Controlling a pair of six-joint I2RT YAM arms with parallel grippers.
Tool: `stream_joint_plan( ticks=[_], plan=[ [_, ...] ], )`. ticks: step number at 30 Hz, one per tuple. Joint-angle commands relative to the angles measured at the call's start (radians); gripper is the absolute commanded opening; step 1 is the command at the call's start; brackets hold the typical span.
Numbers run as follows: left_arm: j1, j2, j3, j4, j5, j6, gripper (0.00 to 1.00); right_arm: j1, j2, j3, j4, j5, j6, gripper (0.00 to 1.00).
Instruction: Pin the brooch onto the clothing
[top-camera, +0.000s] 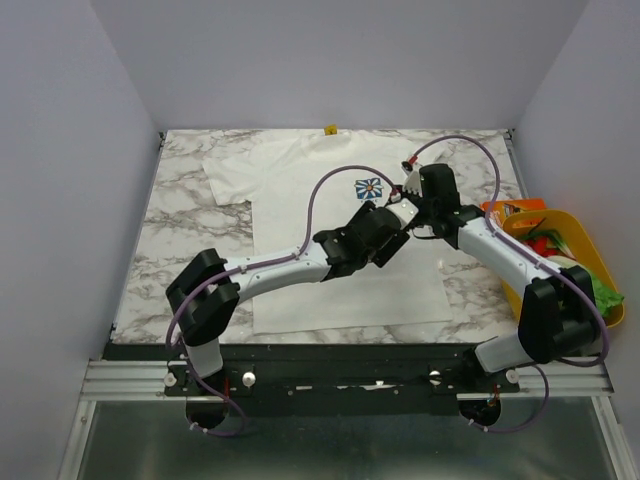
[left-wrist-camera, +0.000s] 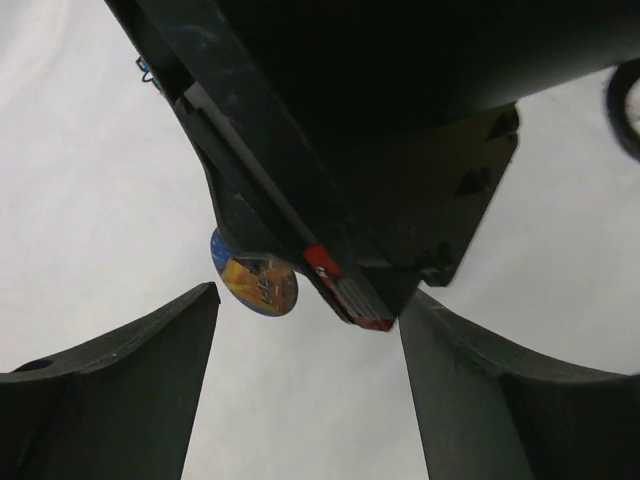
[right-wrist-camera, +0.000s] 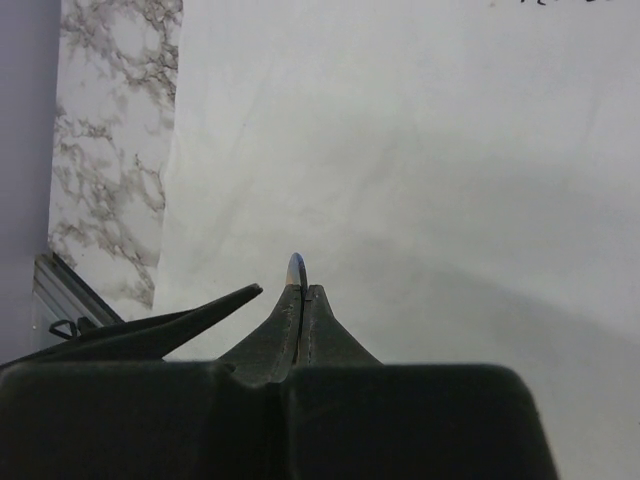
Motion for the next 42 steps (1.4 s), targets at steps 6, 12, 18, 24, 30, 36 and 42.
stream_joint_plan(
  ticks=[6, 12, 18, 24, 30, 36, 42],
  plan=[
    [-0.005, 0.044, 0.019, 0.058, -0.179, 0.021, 0.65, 0.003, -0.033, 0.006, -0.02, -0.054, 0.023, 0.01],
    [-0.005, 0.033, 0.02, 0.086, -0.168, 0.03, 0.23, 0.004, -0.025, -0.006, -0.022, -0.051, 0.023, 0.01],
    [-0.005, 0.004, -0.001, 0.085, -0.154, 0.019, 0.0, 0.004, -0.022, -0.008, -0.005, -0.042, 0.019, 0.08],
    [0.056, -0.129, -0.119, 0.118, -0.053, -0.028, 0.0, 0.003, -0.065, 0.015, 0.023, -0.01, -0.009, 0.5],
    [0.21, -0.378, -0.276, 0.167, 0.174, -0.116, 0.0, -0.014, -0.154, 0.024, 0.053, -0.017, -0.069, 0.72],
    [0.335, -0.599, -0.345, 0.163, 0.471, -0.186, 0.0, -0.013, -0.231, -0.02, 0.189, -0.273, -0.174, 0.74],
    [0.415, -0.685, -0.362, 0.189, 0.657, -0.24, 0.0, -0.013, -0.251, -0.066, 0.362, -0.434, -0.15, 0.75]
  ],
)
